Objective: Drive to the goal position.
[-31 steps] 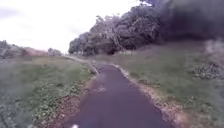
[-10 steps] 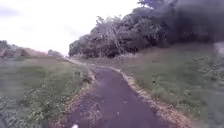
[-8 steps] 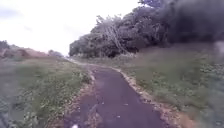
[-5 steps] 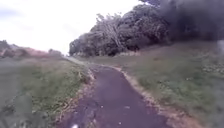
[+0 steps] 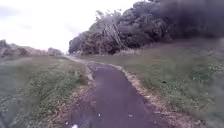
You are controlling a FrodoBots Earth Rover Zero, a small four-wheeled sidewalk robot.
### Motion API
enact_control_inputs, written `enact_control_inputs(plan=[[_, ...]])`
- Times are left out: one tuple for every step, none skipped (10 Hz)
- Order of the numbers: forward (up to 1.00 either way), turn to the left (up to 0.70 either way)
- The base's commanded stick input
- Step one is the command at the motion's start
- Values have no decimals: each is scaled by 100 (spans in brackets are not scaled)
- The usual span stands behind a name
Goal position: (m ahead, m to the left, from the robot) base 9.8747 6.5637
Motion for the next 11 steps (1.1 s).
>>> enact_control_inputs(plan=[[60,0],[60,0],[60,0],[60,0],[60,0],[60,0],[60,0],[60,0],[60,0],[60,0],[60,0]])
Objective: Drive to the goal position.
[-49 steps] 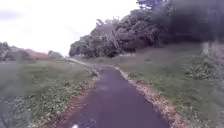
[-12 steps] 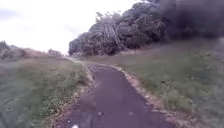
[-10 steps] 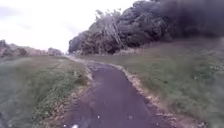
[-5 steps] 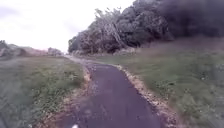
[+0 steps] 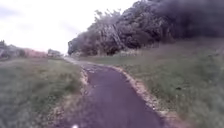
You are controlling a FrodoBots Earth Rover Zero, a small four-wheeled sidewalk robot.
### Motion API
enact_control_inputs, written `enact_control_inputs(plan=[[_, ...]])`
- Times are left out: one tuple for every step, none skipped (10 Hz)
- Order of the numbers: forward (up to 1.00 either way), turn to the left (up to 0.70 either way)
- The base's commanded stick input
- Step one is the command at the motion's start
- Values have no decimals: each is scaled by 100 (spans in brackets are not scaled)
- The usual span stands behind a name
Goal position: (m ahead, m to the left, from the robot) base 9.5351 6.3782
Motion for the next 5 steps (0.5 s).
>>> enact_control_inputs(plan=[[60,0],[60,0],[60,0],[60,0],[60,0]])
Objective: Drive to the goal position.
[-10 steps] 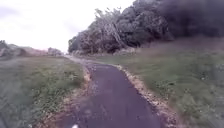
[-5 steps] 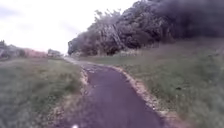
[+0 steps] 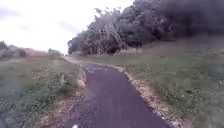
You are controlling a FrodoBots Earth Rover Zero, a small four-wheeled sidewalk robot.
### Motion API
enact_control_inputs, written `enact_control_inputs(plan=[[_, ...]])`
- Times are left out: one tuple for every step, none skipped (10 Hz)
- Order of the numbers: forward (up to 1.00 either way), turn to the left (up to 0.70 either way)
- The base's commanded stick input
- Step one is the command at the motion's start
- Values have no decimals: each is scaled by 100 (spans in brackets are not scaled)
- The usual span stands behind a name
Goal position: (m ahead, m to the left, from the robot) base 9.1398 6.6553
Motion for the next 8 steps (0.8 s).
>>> enact_control_inputs(plan=[[60,0],[60,0],[60,0],[60,0],[60,0],[60,0],[60,0],[60,0]])
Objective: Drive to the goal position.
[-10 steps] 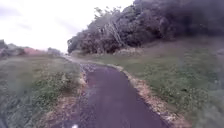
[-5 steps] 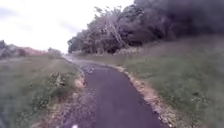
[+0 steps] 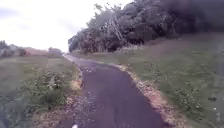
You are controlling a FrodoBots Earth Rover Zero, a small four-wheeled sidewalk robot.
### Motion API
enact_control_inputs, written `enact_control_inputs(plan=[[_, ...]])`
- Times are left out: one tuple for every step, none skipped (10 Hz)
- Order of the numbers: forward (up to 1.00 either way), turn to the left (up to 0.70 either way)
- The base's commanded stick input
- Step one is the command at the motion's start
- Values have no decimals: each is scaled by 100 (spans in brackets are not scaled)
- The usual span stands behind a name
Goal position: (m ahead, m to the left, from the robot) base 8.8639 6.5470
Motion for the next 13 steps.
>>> enact_control_inputs(plan=[[60,0],[60,3],[60,6],[60,10],[60,13],[60,15],[60,15],[60,15],[60,15],[60,15],[60,10],[60,4],[60,0]])
